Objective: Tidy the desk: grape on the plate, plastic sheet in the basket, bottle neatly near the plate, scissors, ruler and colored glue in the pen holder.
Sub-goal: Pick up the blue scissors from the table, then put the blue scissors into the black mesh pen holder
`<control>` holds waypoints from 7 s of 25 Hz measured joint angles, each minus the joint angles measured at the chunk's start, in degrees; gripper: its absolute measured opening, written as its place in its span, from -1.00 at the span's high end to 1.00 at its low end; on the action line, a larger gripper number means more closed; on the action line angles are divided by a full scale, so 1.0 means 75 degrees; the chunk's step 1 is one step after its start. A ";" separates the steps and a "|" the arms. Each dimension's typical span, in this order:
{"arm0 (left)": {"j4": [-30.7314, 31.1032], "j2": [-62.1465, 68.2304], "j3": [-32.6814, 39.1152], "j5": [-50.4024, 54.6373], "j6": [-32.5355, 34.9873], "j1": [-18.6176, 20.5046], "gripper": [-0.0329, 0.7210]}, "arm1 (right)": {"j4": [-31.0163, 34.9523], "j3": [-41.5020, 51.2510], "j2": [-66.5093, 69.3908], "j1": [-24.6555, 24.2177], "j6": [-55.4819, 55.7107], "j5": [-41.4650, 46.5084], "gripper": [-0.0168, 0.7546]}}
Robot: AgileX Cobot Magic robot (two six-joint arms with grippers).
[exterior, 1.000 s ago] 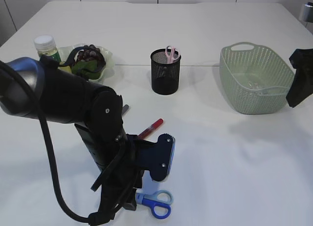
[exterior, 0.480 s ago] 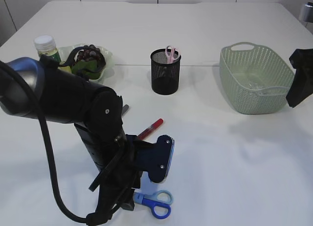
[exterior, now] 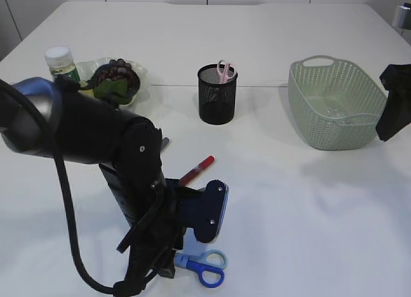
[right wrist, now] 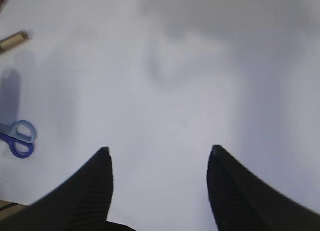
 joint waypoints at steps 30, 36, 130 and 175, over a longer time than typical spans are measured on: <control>0.0018 0.0108 -0.0051 -0.0029 0.0000 0.0000 0.36 | 0.0000 0.0000 0.0000 0.0000 -0.0033 0.0000 -0.26; 0.0003 0.0108 -0.0051 -0.0029 0.0000 0.0000 0.47 | 0.0000 0.0000 0.0000 0.0000 -0.0033 0.0000 -0.26; -0.2565 0.0355 -0.2562 -0.6971 -0.5734 0.0888 0.48 | -0.0014 0.0000 0.0199 0.0000 -0.0066 0.0000 -0.26; -0.1822 0.3076 -0.4444 -0.9006 -0.5951 0.1190 0.48 | -0.0042 0.0000 0.0305 0.0000 -0.0082 -0.0333 -0.26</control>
